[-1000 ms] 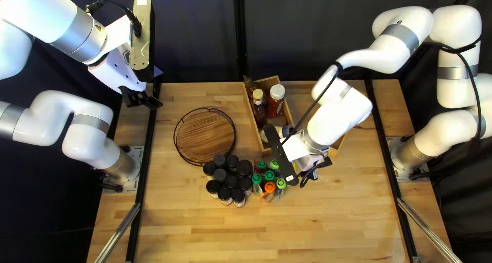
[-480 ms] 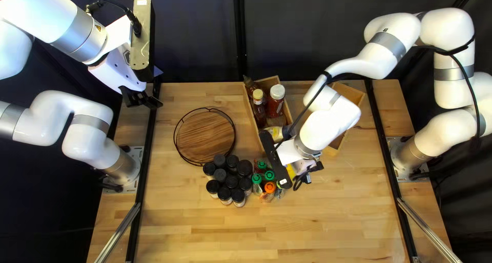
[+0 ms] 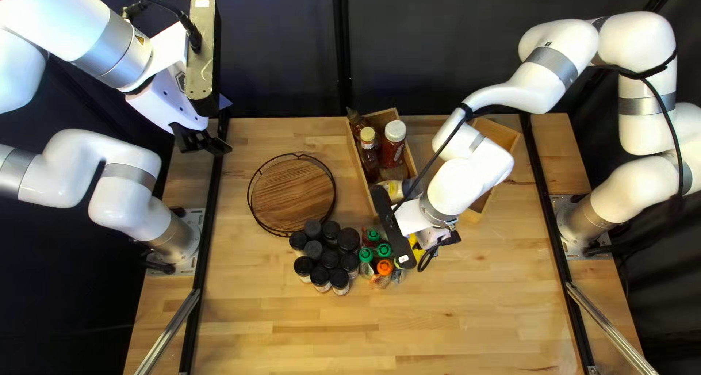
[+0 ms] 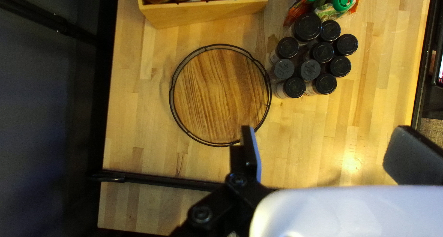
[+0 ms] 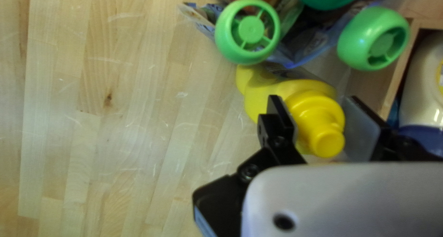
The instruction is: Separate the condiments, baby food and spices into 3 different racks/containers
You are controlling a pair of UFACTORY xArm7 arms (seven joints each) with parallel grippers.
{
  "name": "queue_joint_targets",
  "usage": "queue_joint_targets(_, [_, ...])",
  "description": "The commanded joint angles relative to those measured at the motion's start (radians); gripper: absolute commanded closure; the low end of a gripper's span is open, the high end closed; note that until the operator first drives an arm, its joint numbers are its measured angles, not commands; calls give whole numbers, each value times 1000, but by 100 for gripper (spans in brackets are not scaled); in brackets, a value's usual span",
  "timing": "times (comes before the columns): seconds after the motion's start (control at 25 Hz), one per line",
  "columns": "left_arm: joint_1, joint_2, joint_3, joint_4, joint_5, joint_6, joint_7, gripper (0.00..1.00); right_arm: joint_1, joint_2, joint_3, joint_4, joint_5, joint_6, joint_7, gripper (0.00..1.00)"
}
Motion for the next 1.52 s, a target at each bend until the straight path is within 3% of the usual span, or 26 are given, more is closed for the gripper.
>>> queue_joint_targets(0.04, [0, 0, 0, 0, 0, 0, 0, 0, -91, 22, 162, 25, 76, 120, -7, 100])
queue_joint_targets(0.24, [0, 0, 0, 0, 0, 0, 0, 0, -221, 23, 351, 128, 148, 317, -34, 100])
queue_joint_targets(0.56, [0, 0, 0, 0, 0, 0, 0, 0, -318, 34, 452, 375, 168, 508, -121, 100])
queue_joint_targets(0.76, [0, 0, 0, 0, 0, 0, 0, 0, -258, 108, 340, 586, 141, 541, -191, 100])
queue_joint_targets(0.92, [0, 0, 0, 0, 0, 0, 0, 0, -176, 140, 192, 723, 101, 531, -203, 100])
queue_joint_targets(1.08, [0, 0, 0, 0, 0, 0, 0, 0, -123, 145, 93, 764, 58, 494, -161, 100])
queue_joint_targets(1.32, [0, 0, 0, 0, 0, 0, 0, 0, -73, 132, -11, 745, 2, 434, -78, 100])
queue_joint_targets(1.52, [0, 0, 0, 0, 0, 0, 0, 0, -94, 127, -42, 685, -24, 407, -19, 100])
